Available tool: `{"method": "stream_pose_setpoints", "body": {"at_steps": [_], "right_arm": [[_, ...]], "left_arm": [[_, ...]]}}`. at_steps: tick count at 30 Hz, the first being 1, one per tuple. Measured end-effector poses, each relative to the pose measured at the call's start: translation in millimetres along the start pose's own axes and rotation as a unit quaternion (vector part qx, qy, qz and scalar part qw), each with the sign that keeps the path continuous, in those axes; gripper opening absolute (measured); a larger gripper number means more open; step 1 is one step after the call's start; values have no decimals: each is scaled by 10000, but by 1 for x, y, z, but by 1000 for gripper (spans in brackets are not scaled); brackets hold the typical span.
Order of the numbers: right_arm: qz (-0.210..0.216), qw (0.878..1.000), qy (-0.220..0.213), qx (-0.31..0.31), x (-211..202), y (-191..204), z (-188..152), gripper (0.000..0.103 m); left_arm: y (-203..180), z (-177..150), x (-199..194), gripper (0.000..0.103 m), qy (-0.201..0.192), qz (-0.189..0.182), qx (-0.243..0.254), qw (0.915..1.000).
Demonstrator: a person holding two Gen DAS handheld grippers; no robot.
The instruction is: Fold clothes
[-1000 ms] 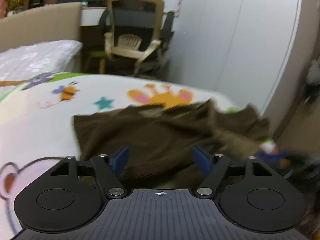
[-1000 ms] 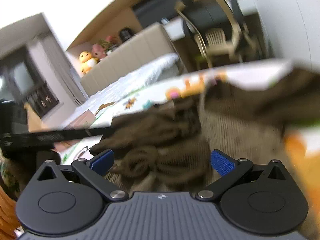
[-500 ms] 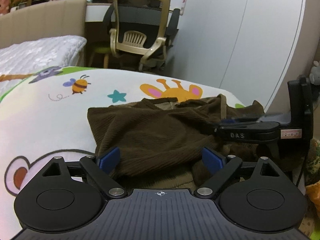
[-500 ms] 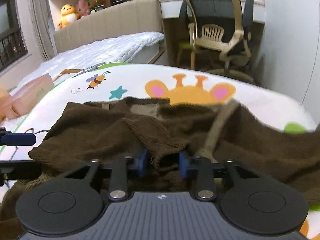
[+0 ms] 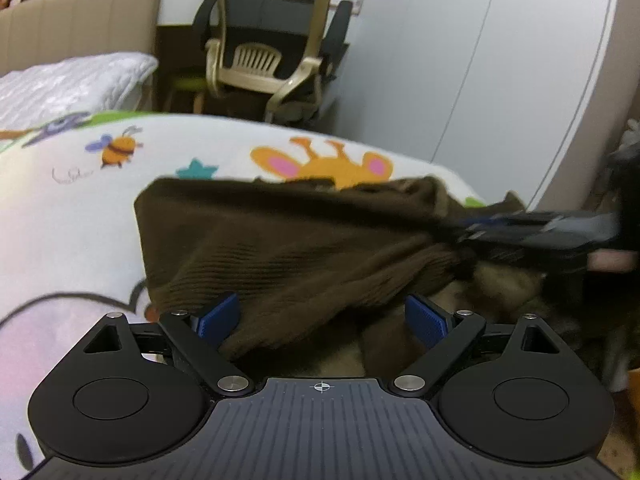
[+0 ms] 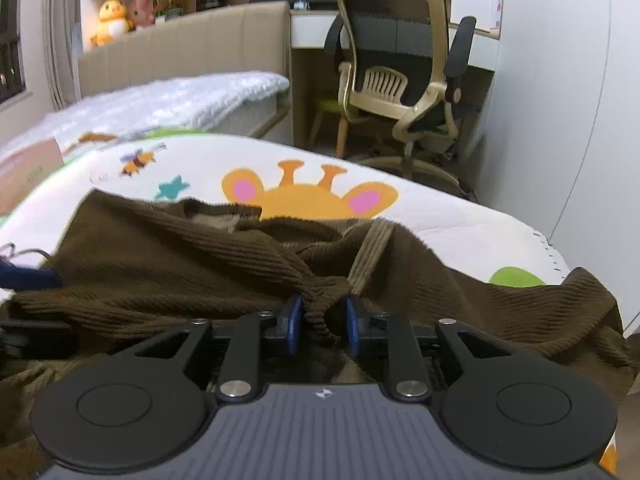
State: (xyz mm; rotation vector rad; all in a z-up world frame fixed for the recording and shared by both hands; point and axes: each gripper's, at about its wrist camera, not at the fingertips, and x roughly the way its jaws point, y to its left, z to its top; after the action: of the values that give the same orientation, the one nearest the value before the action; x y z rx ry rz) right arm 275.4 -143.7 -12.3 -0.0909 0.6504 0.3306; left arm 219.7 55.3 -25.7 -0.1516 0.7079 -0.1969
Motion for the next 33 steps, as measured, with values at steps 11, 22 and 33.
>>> {"method": "stream_pose_setpoints", "body": {"at_steps": [11, 22, 33], "right_arm": [[-967, 9565, -622, 2681, -77, -204, -29, 51], [-351, 8579, 32, 5126, 1, -275, -103, 39], [382, 9470, -1368, 2880, -90, -167, 14, 10]], "left_arm": [[10, -20, -3, 96, -332, -24, 26, 9994], [23, -23, -11, 97, -476, -10, -374, 9982], [28, -25, -14, 98, -587, -119, -612, 9963]]}}
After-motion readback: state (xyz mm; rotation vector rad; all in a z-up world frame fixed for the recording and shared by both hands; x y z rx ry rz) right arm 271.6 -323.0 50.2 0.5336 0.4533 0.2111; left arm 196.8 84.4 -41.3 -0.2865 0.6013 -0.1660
